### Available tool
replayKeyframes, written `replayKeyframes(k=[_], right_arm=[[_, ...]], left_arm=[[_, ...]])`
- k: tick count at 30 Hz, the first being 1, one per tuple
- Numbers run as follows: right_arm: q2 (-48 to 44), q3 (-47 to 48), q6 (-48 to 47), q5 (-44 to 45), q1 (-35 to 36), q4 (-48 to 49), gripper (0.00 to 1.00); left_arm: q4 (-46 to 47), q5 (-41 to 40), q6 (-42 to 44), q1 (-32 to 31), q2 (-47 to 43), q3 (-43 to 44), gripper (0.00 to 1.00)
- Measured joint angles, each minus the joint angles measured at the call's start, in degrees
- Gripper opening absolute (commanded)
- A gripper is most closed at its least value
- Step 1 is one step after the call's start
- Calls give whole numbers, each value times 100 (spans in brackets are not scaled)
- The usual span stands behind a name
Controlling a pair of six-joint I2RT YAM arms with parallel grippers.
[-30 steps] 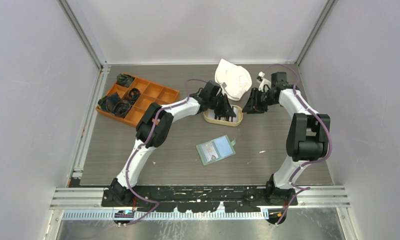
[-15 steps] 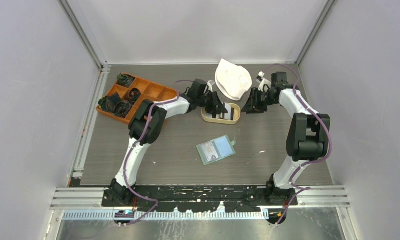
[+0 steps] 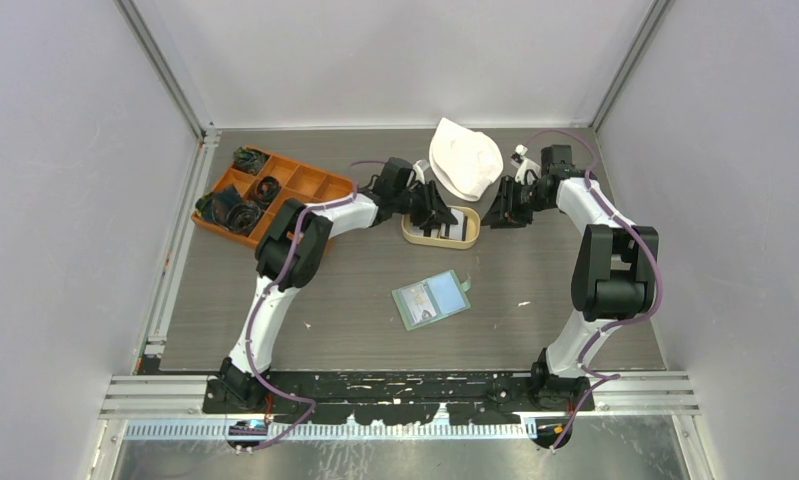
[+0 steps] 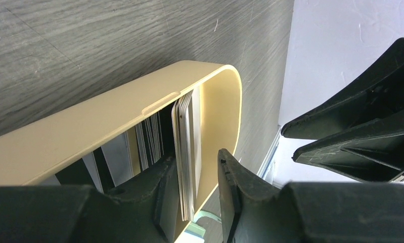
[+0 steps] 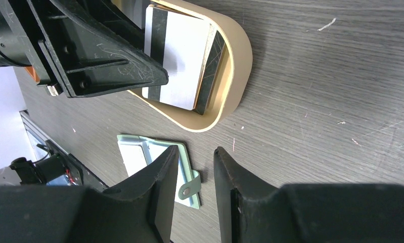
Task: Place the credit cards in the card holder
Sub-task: Pick up the credit card from the storage box.
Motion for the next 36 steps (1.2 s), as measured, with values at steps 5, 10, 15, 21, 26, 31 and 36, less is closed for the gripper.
replayKeyframes(k=[5, 10, 15, 21, 26, 31, 36], right_arm=[[0, 0, 0, -4, 0, -2, 38], [2, 0, -2, -22, 0, -2, 38], [2, 0, -4, -44, 0, -2, 38], [2, 0, -9, -48, 0, -4, 38], [2, 0, -20, -66, 0, -7, 38], [31, 0, -22, -87, 0, -9, 38], [39, 0, -22, -109, 0, -9, 38]], left_arm=[[-50, 7, 7, 11, -50, -59, 31], [-101, 7, 9, 13, -90, -76, 29], [-114, 9, 9, 13, -114, -83, 29], [-116, 11, 9, 15, -155, -109, 26], [-118, 9, 9, 39, -205, -195, 20], [-225, -85, 118, 72, -254, -236, 3], [-452, -258, 334, 90, -391, -251, 0]])
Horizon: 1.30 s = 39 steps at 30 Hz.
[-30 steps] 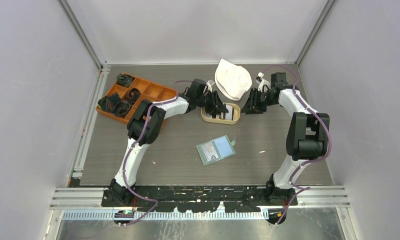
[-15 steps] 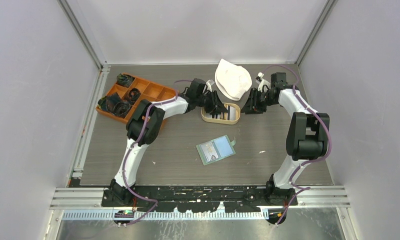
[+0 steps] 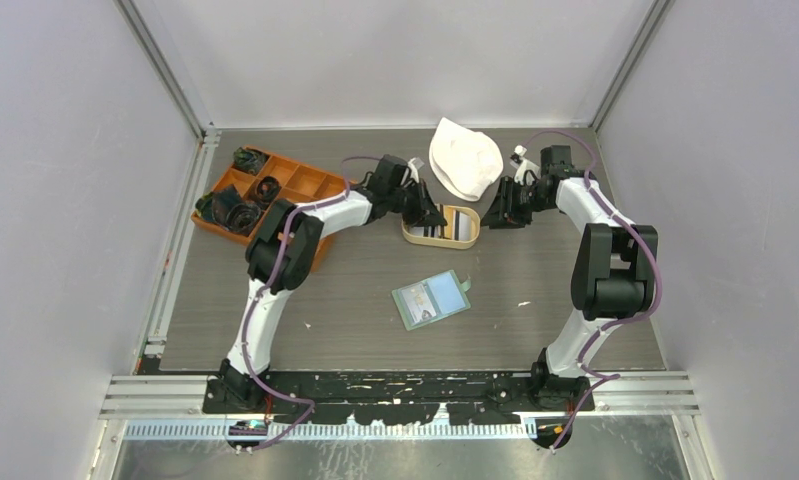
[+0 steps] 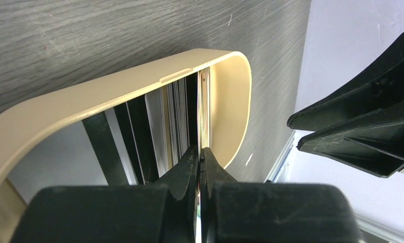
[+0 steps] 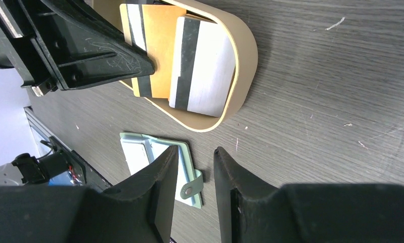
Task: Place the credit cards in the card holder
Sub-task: Pick up the credit card from the storage box.
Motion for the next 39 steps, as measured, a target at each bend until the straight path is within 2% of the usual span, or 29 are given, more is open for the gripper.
replayKeyframes(k=[12, 21, 27, 39], right_arm=[[0, 2, -249, -341, 2, -179, 38], [-201, 0, -826, -743, 94, -354, 38], [-953, -160, -1113, -927, 116, -323, 39], [-2389, -671, -1233, -1526, 146, 28, 41]], left_arm=[[168, -243, 297, 0, -688, -730, 0], [758, -391, 612, -201, -2426, -2461, 0], [1390, -634, 730, -509, -3556, -3759, 0], [2339, -1888, 1029, -1773, -5807, -6159, 0]])
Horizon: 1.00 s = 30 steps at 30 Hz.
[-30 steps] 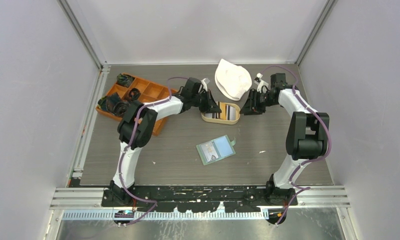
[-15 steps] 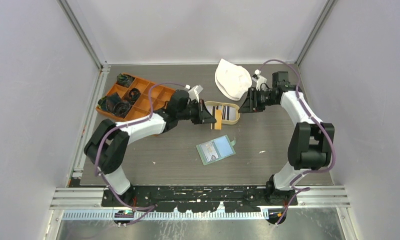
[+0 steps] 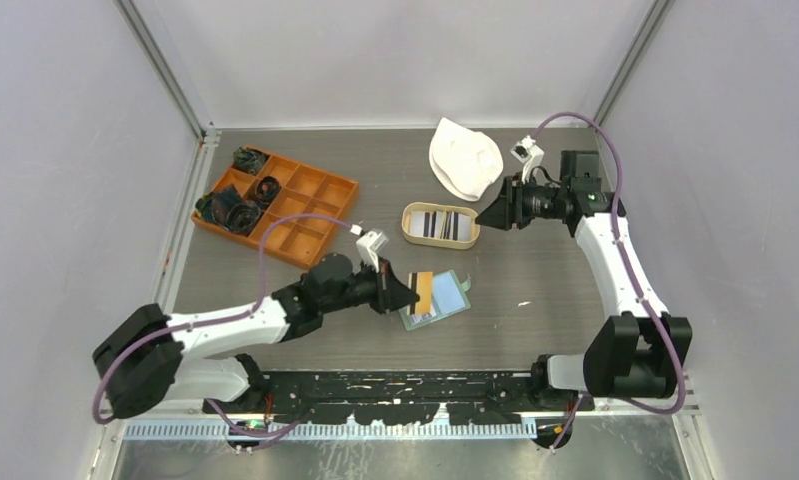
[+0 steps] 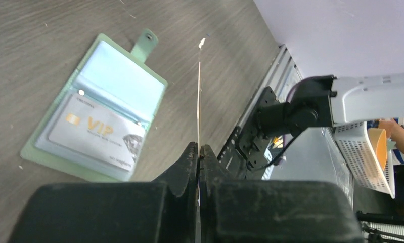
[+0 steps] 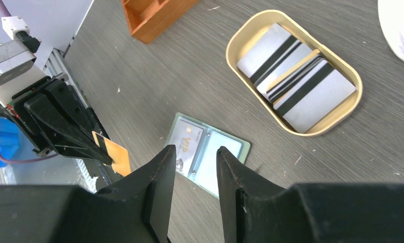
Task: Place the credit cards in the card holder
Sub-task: Pick up the credit card from the storage box, then insert the credit card into the card holder.
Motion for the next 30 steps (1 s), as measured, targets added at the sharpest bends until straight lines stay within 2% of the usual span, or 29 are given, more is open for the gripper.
replayKeyframes(k=[4, 8, 15, 20, 26, 30], right_arm=[[-498, -332, -4, -221, 136, 260, 42], [-872, -778, -153, -509, 667, 535, 53], [-905, -1344, -1412, -1093, 1558, 457, 55], [-461, -1340, -2009, -1224, 1928, 249, 56], [291, -1226, -2896, -1193, 2605, -442, 57], [361, -1075, -3449, -1279, 2815, -887, 52]], left_arm=[[243, -522, 50, -463, -809, -664, 0], [409, -1110, 63, -879, -1473, -1309, 0], [553, -1449, 313, -997, -1648, -1593, 0], [1154, -1370, 767, -997, -1392, -1652, 0], [1891, -710, 1110, -876, -990, -1805, 0], [2092, -254, 1211, -763, -844, -1805, 0]])
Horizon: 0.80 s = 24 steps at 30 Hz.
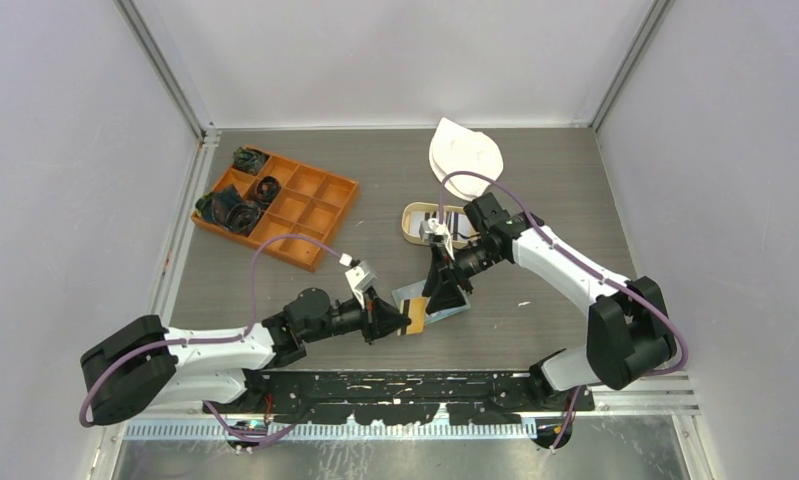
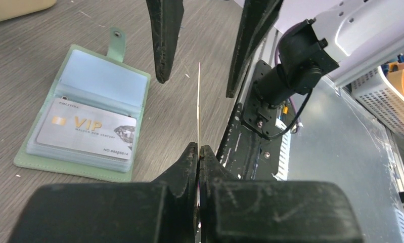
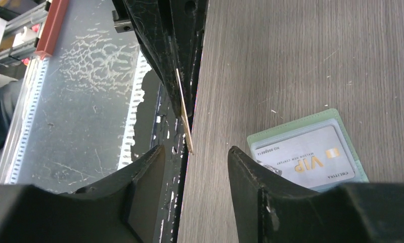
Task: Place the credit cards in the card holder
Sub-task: Insert the credit card into the card holder.
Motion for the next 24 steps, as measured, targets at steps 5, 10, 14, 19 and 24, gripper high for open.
replayKeyframes(k=[5, 10, 14, 19, 24], right_arm=[[-13, 26, -332, -155, 7, -192, 35], [-22, 26, -286, -192, 87, -205, 2], [-24, 26, -28, -101, 166, -153, 1], [-24, 68, 175, -57, 229, -50, 1], [-24, 151, 267, -42, 229, -35, 1]], left_arm=[[162, 310, 17, 33, 22, 0, 0], [341, 448, 15, 39, 181, 20, 0], [435, 455, 9, 83, 365, 24, 27], [728, 391, -13, 103, 334, -81, 42], [1113, 527, -149, 267, 321, -339, 39]])
